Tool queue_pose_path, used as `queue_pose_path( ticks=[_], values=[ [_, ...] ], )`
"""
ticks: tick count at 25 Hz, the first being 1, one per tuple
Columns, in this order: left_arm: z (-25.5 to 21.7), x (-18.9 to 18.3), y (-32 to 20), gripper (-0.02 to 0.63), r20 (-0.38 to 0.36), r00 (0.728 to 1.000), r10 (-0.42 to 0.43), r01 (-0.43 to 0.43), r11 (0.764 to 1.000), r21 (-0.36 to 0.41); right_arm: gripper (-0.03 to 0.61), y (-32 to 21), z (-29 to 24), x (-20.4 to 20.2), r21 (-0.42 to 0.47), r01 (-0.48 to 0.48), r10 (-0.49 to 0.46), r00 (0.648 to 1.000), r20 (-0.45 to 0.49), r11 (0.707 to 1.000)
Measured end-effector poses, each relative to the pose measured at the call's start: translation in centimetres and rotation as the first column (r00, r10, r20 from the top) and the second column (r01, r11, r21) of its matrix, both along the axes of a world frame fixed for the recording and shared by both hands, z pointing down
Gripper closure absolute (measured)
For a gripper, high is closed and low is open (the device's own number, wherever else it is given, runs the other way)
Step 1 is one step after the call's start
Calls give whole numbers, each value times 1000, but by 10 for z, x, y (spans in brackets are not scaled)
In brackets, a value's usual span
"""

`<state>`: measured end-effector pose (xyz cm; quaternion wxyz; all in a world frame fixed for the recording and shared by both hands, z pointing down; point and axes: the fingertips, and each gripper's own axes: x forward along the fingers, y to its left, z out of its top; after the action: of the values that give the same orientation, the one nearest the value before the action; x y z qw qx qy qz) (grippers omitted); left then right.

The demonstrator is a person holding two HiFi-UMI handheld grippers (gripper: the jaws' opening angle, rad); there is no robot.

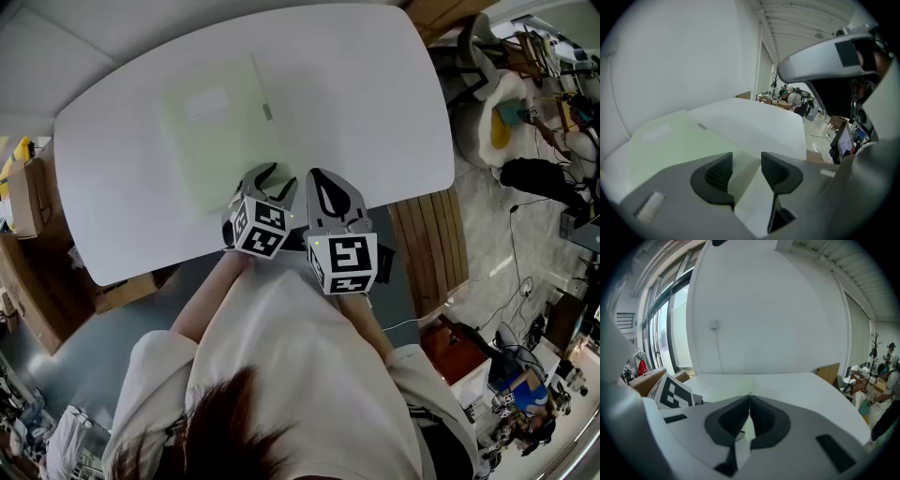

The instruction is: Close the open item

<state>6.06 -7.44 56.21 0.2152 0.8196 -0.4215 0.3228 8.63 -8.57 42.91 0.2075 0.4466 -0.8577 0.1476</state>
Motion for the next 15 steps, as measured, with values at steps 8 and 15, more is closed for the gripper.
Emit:
queue_pose_path(
  ticks=[8,15],
  values=[
    [-3,-1,-1,430,-80,996,-44,40,998,-47,569,-1,-1,0,3,-1,1,1000,3,1000],
    [-4,-6,-3,433,-88,994,-66,62,997,-51,569,-2,-2,-2,3,1,-2,1000,5,1000]
  ],
)
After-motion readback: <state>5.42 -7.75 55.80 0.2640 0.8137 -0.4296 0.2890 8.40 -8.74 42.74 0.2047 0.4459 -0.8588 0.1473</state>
